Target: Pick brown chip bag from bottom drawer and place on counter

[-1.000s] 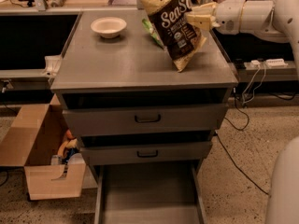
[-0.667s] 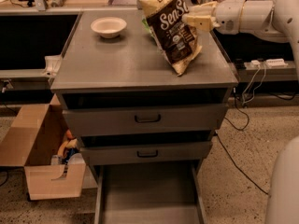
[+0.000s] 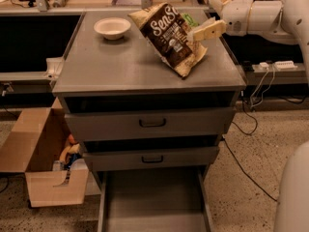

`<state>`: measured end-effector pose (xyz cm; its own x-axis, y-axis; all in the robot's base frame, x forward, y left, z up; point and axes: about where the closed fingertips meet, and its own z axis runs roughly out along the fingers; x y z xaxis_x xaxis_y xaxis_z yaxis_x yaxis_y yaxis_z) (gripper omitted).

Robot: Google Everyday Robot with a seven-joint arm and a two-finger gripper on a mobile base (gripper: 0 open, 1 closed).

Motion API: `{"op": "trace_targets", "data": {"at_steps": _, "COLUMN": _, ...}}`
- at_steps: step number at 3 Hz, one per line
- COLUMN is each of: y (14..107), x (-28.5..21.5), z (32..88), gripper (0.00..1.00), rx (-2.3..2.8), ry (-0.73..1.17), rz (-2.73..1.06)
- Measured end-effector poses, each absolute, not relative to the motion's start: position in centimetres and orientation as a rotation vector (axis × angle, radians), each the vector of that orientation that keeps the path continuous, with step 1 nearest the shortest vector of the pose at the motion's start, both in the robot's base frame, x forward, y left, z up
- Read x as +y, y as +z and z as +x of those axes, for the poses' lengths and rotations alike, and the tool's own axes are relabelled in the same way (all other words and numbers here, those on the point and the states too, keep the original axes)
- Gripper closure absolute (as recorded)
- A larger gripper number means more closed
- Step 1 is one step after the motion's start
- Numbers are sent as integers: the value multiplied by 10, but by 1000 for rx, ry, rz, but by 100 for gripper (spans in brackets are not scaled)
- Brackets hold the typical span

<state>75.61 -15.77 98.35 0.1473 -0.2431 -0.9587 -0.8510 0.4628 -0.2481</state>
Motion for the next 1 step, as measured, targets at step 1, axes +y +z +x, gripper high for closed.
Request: {"op": "trace_targets", "data": {"at_steps": 1, "y": 984, "x": -158, "z": 756, "gripper": 0, "rx": 1394, "ry": 579, "rz": -1049}}
